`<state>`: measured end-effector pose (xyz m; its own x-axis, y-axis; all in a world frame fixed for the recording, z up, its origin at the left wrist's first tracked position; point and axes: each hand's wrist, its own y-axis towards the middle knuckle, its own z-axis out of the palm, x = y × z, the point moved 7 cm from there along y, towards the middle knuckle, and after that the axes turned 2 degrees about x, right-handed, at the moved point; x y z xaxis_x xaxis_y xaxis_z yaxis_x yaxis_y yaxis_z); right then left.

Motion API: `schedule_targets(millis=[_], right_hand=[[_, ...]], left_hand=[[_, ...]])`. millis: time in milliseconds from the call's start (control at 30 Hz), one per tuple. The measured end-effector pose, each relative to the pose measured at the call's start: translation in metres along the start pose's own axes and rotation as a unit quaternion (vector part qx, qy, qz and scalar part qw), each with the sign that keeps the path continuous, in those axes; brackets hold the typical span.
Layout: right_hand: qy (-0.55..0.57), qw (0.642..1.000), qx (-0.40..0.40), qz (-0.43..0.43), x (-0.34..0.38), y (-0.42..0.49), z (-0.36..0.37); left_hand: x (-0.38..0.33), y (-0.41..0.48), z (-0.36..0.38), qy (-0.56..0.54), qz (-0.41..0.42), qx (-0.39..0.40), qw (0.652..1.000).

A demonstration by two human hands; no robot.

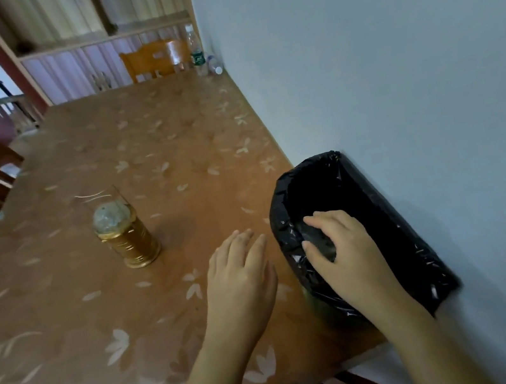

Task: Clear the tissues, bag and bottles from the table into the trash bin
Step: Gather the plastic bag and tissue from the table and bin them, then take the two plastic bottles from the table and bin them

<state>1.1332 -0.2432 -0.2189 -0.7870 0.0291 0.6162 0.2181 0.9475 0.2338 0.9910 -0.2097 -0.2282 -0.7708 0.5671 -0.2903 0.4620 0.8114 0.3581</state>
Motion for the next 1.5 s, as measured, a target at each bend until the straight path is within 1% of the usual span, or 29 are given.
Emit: schedule_targets(millis=[133, 300, 400, 467, 600, 667, 767, 933, 1000, 1133, 1333, 1400, 1500], right_hand=[[0.015, 0.999, 0.006, -0.036, 0.034, -0.009, 0.013], [-0.006, 0.993, 0.019, -0.113, 0.099, -0.041, 0.044], [-0.017, 0.983, 0.055, -0.172, 0.147, -0.069, 0.075], [-0.019, 0.977, 0.081, -0.196, 0.177, -0.09, 0.095], [-0.003, 0.966, 0.113, -0.231, 0.236, -0.139, 0.135], [0.009, 0.961, 0.135, -0.243, 0.266, -0.167, 0.158], [0.024, 0.947, 0.148, -0.283, 0.314, -0.207, 0.191], [0.063, 0.921, 0.183, -0.339, 0.388, -0.263, 0.239], [0.063, 0.911, 0.199, -0.356, 0.411, -0.279, 0.257], [0.049, 0.894, 0.226, -0.384, 0.452, -0.291, 0.294], [0.033, 0.88, 0.254, -0.401, 0.524, -0.277, 0.366], [0.042, 0.878, 0.25, -0.407, 0.553, -0.261, 0.391], [0.077, 0.885, 0.227, -0.4, 0.6, -0.232, 0.423]], left_hand=[[0.02, -0.023, -0.022, 0.026, -0.03, -0.003, 0.999], [0.06, -0.08, -0.06, 0.079, -0.08, -0.024, 0.993], [0.089, -0.128, -0.087, 0.08, -0.128, -0.053, 0.987], [0.108, -0.164, -0.107, 0.079, -0.162, -0.075, 0.981], [0.14, -0.241, -0.149, 0.09, -0.202, -0.12, 0.968], [0.156, -0.283, -0.171, 0.101, -0.221, -0.151, 0.958], [0.18, -0.346, -0.205, 0.135, -0.259, -0.186, 0.938], [0.217, -0.435, -0.244, 0.172, -0.319, -0.202, 0.91], [0.234, -0.46, -0.254, 0.175, -0.351, -0.21, 0.896], [0.273, -0.49, -0.267, 0.167, -0.39, -0.22, 0.878], [0.358, -0.511, -0.295, 0.183, -0.403, -0.224, 0.868], [0.393, -0.512, -0.313, 0.199, -0.41, -0.223, 0.862], [0.446, -0.501, -0.344, 0.214, -0.408, -0.22, 0.86]])
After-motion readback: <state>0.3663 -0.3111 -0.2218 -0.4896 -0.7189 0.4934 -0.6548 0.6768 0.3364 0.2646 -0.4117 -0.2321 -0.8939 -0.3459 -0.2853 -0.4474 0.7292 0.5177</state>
